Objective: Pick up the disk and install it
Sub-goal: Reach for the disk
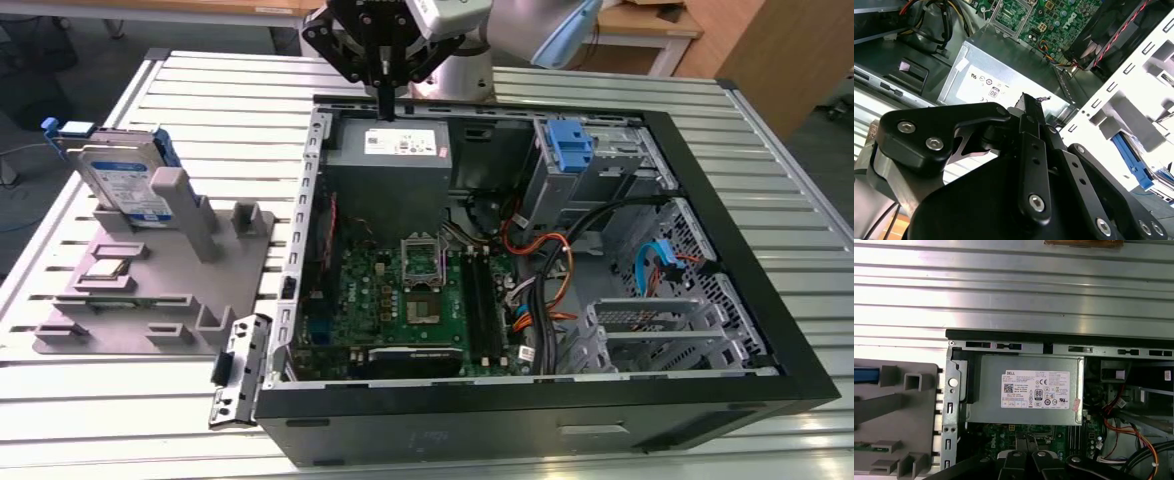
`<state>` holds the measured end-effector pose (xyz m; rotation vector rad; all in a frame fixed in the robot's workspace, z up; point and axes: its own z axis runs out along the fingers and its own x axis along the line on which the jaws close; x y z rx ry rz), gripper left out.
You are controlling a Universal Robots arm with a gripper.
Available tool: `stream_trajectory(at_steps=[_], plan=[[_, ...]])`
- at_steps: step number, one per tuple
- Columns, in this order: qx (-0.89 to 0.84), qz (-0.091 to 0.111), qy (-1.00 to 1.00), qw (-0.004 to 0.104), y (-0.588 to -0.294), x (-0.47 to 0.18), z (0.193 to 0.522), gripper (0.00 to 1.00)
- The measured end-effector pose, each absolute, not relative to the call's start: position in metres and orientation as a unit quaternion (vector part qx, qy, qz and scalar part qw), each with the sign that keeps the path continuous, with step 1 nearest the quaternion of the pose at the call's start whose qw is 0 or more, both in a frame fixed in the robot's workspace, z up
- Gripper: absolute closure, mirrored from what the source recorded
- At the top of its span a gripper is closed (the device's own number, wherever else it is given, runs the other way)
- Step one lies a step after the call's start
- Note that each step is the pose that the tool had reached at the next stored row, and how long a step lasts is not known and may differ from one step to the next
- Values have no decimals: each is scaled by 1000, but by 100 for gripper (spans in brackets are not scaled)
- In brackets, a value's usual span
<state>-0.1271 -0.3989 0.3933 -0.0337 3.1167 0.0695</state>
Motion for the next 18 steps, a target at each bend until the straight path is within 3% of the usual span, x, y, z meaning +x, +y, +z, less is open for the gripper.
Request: stream_trajectory(at_steps=[18], plan=[[-13,22,1000,12,-399,-144,393,90]])
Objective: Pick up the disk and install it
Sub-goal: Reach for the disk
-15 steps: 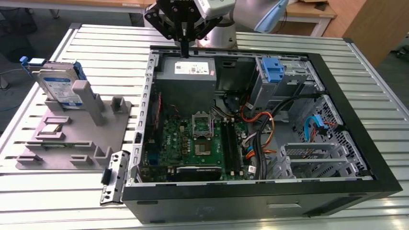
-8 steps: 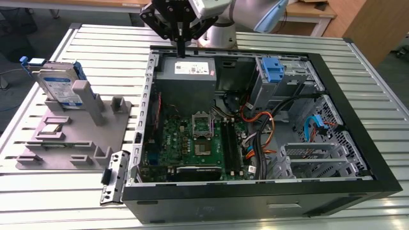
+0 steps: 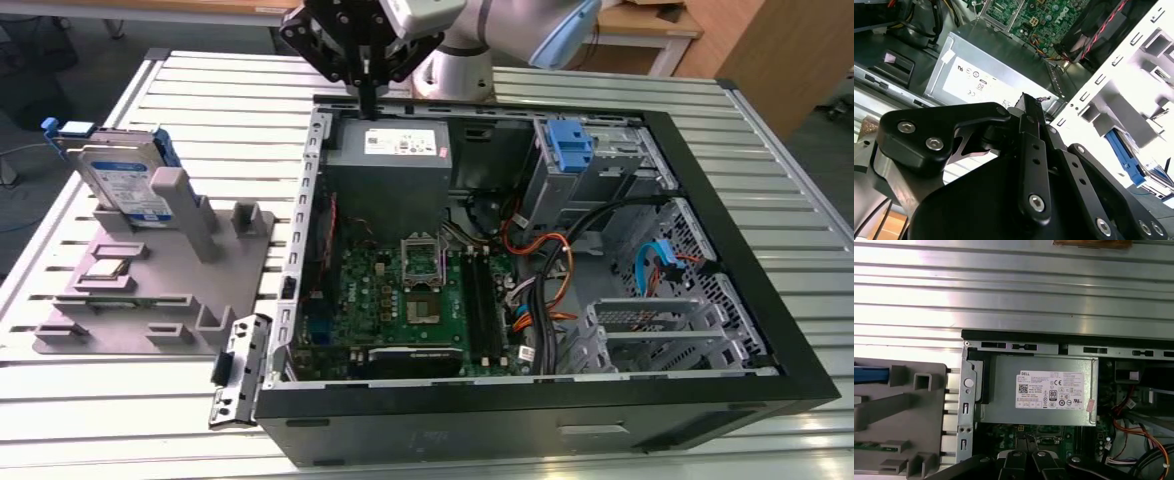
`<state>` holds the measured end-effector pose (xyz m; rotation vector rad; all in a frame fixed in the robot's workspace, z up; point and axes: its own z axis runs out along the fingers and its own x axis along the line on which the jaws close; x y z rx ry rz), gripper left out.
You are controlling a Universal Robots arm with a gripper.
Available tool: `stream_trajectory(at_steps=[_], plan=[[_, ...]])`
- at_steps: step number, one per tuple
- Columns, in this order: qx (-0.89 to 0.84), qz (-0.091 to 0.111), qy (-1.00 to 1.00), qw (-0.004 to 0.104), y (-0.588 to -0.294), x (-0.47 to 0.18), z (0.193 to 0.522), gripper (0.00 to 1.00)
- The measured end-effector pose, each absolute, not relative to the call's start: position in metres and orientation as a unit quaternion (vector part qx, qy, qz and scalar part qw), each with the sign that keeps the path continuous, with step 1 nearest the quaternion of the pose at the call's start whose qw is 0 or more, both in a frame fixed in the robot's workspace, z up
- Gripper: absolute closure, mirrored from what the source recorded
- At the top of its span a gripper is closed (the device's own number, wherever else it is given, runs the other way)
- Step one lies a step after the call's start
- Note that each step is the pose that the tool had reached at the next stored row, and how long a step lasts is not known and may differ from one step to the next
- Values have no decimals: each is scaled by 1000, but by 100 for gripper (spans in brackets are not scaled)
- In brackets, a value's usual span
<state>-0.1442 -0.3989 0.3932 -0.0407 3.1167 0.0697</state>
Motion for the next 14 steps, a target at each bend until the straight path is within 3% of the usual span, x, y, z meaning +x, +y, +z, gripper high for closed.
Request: stream_trajectory(at_steps=[14], plan=[[-15,22,1000,12,-399,-160,393,90]])
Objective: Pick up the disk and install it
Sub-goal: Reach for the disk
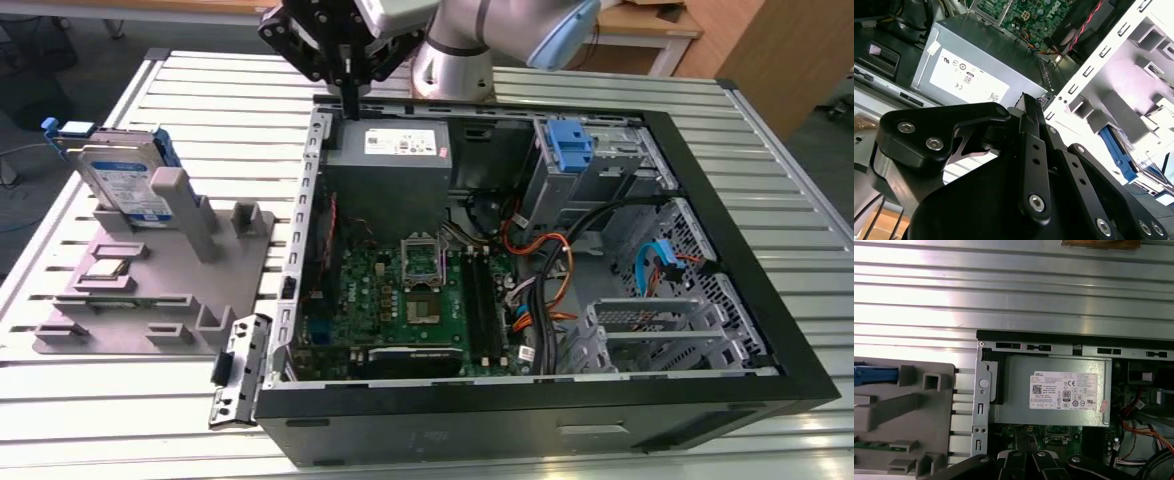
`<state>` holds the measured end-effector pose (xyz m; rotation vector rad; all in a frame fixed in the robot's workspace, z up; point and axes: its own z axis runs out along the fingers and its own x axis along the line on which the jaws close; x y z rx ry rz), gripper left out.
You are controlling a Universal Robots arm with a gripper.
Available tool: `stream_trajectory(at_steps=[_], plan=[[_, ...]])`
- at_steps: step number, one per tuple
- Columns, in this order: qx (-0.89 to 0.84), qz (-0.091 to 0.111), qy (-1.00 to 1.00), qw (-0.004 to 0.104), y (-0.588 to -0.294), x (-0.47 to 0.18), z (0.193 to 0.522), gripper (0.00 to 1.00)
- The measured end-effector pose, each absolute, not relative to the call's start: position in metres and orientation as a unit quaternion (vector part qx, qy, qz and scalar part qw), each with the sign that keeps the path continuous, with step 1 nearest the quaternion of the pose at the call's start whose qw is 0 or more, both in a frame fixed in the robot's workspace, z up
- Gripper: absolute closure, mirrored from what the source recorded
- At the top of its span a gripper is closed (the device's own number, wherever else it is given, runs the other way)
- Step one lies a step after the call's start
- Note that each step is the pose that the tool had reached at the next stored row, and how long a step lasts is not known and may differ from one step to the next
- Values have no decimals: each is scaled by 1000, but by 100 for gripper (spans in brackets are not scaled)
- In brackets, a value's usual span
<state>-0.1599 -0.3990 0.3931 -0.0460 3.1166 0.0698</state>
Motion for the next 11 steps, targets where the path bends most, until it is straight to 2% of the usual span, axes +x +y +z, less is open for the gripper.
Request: stream_trajectory(at_steps=[11], plan=[[-16,22,1000,12,-399,-176,393,90]])
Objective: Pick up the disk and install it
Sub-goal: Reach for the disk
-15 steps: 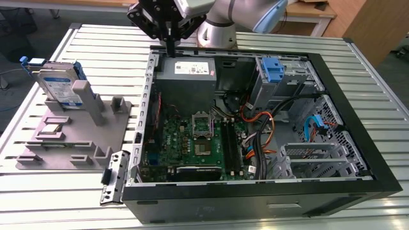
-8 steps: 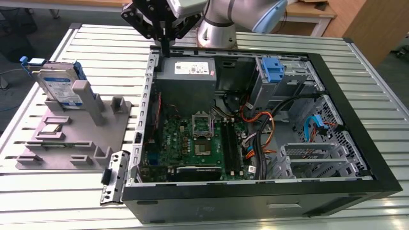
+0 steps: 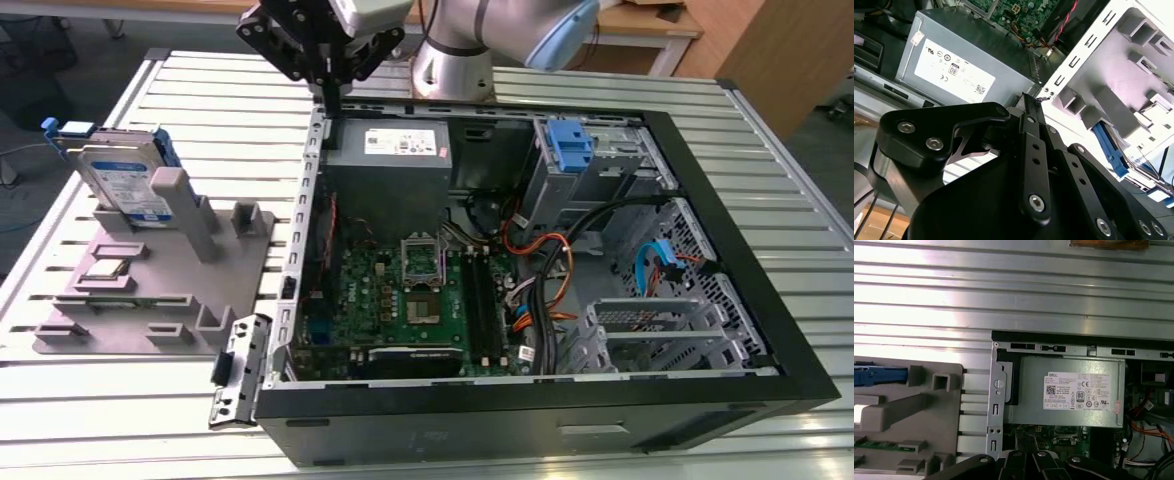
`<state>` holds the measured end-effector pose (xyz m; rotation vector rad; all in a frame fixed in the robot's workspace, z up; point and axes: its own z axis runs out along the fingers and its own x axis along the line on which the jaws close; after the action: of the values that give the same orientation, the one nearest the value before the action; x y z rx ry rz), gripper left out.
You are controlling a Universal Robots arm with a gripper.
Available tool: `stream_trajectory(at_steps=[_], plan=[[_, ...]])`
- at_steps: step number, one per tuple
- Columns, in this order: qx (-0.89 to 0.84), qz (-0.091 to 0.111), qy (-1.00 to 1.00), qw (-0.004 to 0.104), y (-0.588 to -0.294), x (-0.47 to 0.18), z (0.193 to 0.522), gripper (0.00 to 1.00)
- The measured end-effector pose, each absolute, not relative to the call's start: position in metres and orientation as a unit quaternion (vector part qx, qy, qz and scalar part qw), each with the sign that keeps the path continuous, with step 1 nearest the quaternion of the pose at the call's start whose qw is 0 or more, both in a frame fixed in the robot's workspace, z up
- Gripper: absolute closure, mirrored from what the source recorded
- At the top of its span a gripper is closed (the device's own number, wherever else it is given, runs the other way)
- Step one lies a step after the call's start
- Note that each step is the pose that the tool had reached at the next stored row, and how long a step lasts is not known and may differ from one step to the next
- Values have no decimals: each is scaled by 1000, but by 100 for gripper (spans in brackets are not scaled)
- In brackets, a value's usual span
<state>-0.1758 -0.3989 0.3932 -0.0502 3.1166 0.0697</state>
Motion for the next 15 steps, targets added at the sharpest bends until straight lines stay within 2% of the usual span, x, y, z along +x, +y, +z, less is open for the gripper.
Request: stream_trajectory(at_steps=[15], plan=[[-21,22,999,12,-399,-180,393,90]])
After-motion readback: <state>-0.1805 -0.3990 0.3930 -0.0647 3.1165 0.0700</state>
